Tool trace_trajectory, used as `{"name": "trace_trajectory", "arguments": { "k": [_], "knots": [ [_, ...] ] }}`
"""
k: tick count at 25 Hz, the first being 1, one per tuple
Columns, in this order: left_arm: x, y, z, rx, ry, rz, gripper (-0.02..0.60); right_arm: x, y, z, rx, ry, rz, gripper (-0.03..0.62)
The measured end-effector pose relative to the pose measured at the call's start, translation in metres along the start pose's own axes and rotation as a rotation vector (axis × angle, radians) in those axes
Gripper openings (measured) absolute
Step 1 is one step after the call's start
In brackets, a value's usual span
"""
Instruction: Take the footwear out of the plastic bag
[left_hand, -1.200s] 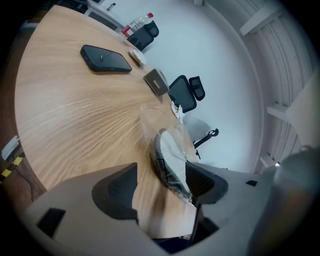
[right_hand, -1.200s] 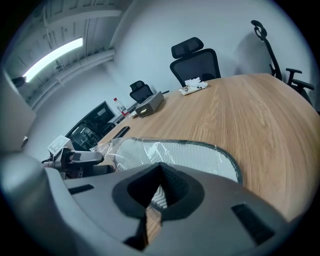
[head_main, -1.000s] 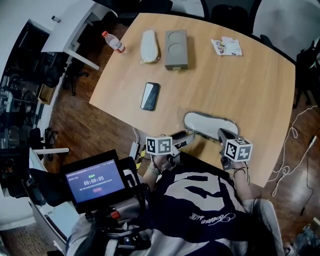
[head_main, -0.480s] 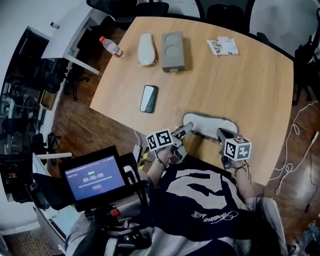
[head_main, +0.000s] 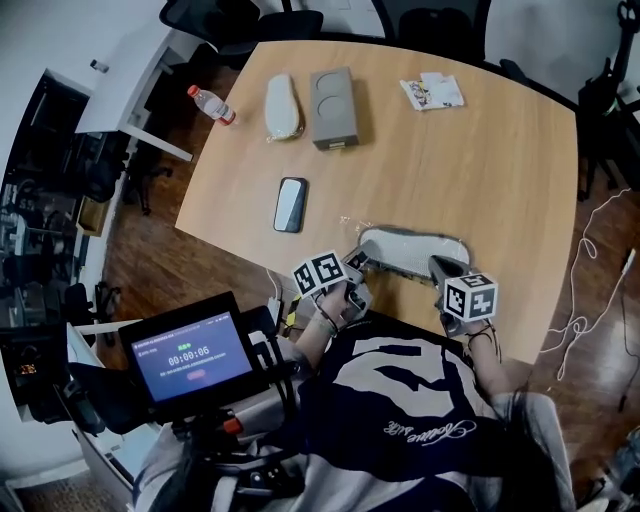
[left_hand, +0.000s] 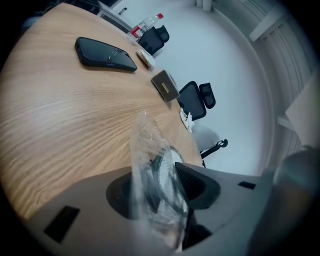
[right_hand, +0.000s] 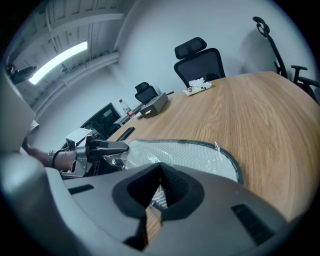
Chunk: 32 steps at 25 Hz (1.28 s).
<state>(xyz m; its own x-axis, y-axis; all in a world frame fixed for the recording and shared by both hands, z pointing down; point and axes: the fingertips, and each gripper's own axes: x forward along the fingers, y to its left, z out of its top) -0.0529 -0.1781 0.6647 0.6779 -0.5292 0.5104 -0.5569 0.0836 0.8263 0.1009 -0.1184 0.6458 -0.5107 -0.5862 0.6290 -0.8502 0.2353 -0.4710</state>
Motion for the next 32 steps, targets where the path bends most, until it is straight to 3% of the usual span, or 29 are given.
{"name": "trace_trajectory", "arguments": {
  "k": [6, 8, 13, 15, 19, 25, 32],
  "knots": [
    [-0.002, 0.004, 0.0, -0.044, -0.009, 0.002, 0.132, -0.035, -0.008, -0.003, 0.033, -0.029, 0.003, -0.005],
    [-0.003, 0.005, 0.001, -0.053, -0.006, 0.0, 0.127, -0.05, -0.017, -0.004, 0.099, -0.05, 0.013, 0.078],
    [0.002, 0.006, 0.004, -0.085, 0.01, -0.019, 0.114, -0.08, -0.061, -0.01, 0.227, -0.097, -0.022, 0.096],
    [0.003, 0.008, 0.005, -0.11, 0.012, -0.031, 0.109, -0.085, -0.07, -0.018, 0.274, -0.083, 0.013, 0.133],
    [0.004, 0.009, 0.007, -0.139, 0.013, -0.05, 0.103, -0.082, -0.072, -0.033, 0.358, -0.026, 0.092, 0.135],
    [0.0, 0.007, 0.005, -0.141, 0.022, -0.073, 0.097, -0.072, -0.067, -0.048, 0.393, 0.05, 0.11, 0.161],
    [-0.001, 0.008, 0.005, -0.135, 0.038, -0.066, 0.097, -0.059, -0.066, -0.035, 0.469, 0.097, 0.181, 0.172]
  ]
}}
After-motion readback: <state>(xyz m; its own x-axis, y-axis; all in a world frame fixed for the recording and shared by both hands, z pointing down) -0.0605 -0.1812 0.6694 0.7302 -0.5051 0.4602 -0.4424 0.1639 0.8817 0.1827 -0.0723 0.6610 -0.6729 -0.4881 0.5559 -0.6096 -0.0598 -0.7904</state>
